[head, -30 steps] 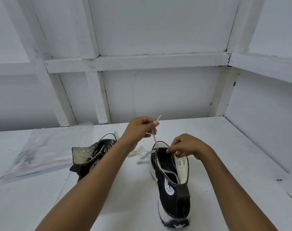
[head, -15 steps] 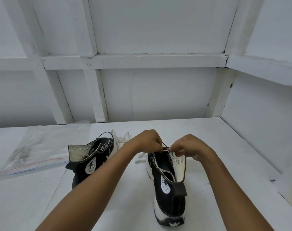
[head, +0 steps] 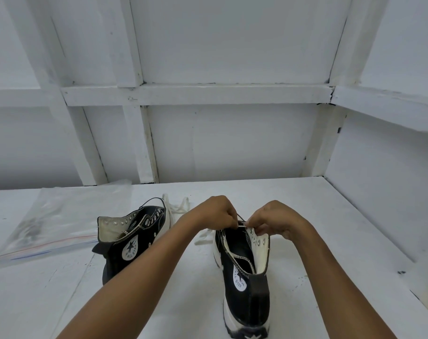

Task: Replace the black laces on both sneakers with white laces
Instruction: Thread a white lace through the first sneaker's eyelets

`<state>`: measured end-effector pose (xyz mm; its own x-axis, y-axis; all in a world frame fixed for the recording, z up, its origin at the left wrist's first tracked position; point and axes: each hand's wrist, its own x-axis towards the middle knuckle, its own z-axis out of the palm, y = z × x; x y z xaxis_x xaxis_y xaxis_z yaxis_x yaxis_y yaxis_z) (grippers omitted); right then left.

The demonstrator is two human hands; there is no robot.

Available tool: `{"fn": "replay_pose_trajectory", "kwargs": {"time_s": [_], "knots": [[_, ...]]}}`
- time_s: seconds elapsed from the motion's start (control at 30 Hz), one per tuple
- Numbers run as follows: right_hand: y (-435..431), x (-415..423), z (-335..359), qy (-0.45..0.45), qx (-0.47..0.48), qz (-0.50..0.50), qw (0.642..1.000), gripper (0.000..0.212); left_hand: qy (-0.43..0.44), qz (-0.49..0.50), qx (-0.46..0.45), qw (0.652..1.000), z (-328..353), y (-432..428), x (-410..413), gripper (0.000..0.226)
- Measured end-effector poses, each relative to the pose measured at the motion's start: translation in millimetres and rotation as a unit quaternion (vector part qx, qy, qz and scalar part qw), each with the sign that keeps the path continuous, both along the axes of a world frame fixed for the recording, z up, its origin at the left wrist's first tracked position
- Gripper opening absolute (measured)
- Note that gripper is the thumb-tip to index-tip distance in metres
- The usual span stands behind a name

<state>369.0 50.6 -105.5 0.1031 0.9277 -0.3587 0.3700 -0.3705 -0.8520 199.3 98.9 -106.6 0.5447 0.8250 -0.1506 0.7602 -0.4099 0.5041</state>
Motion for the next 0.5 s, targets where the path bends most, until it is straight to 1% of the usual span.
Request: {"fn": "replay_pose_trajectory", "kwargs": {"time_s": [0.2,0.23,0.33,0.4,0.47,0.5], "knots": [[2,3,-2,0.014,0.002,0.015,1.000,0.010,0.011,-0.009,0.020,1.000,-5,-1,5,0.014],[2,4,-2,0.004,-0.002,0.029,1.000,0.012,0.009,-0.010,0.023,1.000,-5,0,5,0.016],[3,7,-3,-0.066,-0.013,0.085,0.994,0.020,-0.004,-0.014,0.015,1.000,-7,1,5,0.017],[4,7,-6,-0.092,-0.010,0.100,0.991,0.022,-0.014,-0.015,0.004,1.000,-9,1,4,0.016],[7,6,-10,-0.075,-0.001,0.077,0.994,0.020,-0.042,-0.001,-0.015,0.999,-8,3,1,0.018],[8,6,-11,-0.046,0.010,0.048,0.998,0.019,-0.057,0.010,-0.021,0.998,-7,4,-1,0.021]]}}
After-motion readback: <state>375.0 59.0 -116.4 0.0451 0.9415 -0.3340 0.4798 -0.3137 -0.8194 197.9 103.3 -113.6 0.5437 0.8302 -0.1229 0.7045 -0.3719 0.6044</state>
